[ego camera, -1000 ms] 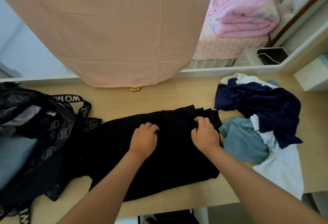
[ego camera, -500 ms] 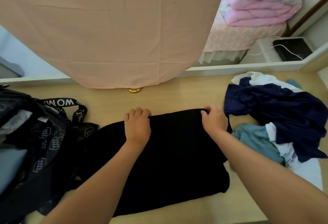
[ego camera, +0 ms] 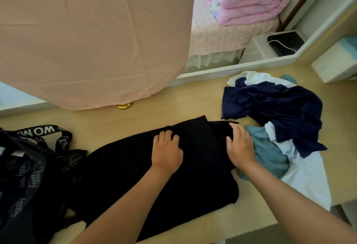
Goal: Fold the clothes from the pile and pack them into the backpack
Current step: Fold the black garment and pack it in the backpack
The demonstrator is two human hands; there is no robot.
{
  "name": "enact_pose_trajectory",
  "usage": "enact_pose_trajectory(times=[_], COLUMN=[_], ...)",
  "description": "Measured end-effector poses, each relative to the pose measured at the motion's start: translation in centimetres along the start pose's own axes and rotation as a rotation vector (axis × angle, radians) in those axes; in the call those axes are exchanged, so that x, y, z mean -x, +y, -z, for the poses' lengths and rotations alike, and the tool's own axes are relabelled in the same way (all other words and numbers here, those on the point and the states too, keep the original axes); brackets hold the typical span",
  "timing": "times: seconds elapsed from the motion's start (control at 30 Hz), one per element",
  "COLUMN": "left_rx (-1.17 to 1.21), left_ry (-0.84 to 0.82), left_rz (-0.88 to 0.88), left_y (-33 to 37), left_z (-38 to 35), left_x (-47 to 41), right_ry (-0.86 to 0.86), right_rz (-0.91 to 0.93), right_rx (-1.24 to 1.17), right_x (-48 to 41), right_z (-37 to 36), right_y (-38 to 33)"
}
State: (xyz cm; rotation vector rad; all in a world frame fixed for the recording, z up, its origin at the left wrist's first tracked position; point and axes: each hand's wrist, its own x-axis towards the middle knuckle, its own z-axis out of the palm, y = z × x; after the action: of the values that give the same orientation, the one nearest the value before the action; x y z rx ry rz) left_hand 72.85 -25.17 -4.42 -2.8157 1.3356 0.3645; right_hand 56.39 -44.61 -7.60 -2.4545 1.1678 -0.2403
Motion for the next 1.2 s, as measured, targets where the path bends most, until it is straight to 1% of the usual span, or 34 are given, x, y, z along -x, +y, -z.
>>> enact_pose_trajectory(times=[0.07,0.13,0.2,0.23,0.3,0.37,0.4,0.47,0.53,0.57,0.63,0.67,0.7,0.77,0.8,0.87,0.93,1.0,1.07,1.1,1.13,1.2], left_rx=[0.065,0.151,0.182,0.161,0.083,0.014,0.000,0.019,0.098,0.159,0.251,0.260,0.251,0.180,0.170,0.255,0.327,0.317,0.283,0.255,0.197,-0.029], left_ry=[0.053,0.065,0.039,-0.008,-0.163,-0.316,-0.345,-0.289,-0.146,-0.069,0.038,0.042,0.015,-0.036,-0.034,-0.041,-0.050,-0.047,-0.089,-0.132,-0.170,-0.199], left_rz=[-0.117,-0.323,-0.501,-0.542,-0.522,-0.445,-0.409,-0.380,-0.429,-0.481,-0.592,-0.632,-0.654,-0.669,-0.664,-0.606,-0.559,-0.539,-0.521,-0.508,-0.500,-0.508], left_y=[2.1,4.2,6.3,7.3,8.4,9.3,9.6,10.2,10.5,10.5,10.4,10.3,10.1,9.7,9.3,8.3,7.0,5.7,4.6,4.1,3.6,2.7], left_z=[0.6,1.0,1.2,1.2,1.0,0.8,0.8,0.9,1.3,1.6,2.5,3.1,3.8,4.8,5.2,5.8,6.0,5.7,5.3,5.1,4.9,4.6], left_x=[-1.5,-3.2,-4.6,-5.2,-6.2,-7.2,-7.5,-7.7,-7.7,-7.9,-8.3,-8.5,-8.8,-9.0,-9.0,-8.8,-8.4,-7.7,-6.8,-6.3,-5.9,-5.5], right_ry=[0.000,-0.054,-0.151,-0.182,-0.162,-0.098,-0.099,-0.132,-0.140,-0.140,-0.210,-0.256,-0.267,-0.262,-0.284,-0.394,-0.534,-0.676,-0.789,-0.840,-0.914,-1.141], right_rz=[-0.055,-0.062,-0.012,-0.024,-0.100,-0.117,-0.107,-0.073,-0.020,-0.012,-0.075,-0.111,-0.129,-0.162,-0.186,-0.217,-0.182,-0.130,-0.102,-0.103,-0.115,-0.168], right_rx=[-0.022,0.033,0.164,0.187,0.190,0.281,0.338,0.367,0.246,0.109,-0.267,-0.405,-0.461,-0.493,-0.513,-0.486,-0.350,-0.183,-0.050,-0.047,-0.108,-0.331], right_x=[-0.1,-0.1,-0.1,0.0,0.1,0.3,0.5,0.6,0.3,0.2,-0.1,-0.1,-0.2,-0.2,-0.1,-0.1,0.0,0.1,0.2,0.4,0.6,1.2], right_z=[0.9,1.3,1.4,1.6,1.9,2.4,2.5,2.4,2.3,2.4,3.1,3.4,3.7,4.1,4.4,5.1,5.9,6.7,7.0,6.8,6.7,6.6], right_y=[1.6,3.3,4.8,5.3,4.7,3.5,2.7,1.6,0.7,0.2,-0.7,-1.1,-1.4,-1.7,-1.8,-1.7,-1.6,-2.0,-2.9,-3.4,-4.0,-5.1])
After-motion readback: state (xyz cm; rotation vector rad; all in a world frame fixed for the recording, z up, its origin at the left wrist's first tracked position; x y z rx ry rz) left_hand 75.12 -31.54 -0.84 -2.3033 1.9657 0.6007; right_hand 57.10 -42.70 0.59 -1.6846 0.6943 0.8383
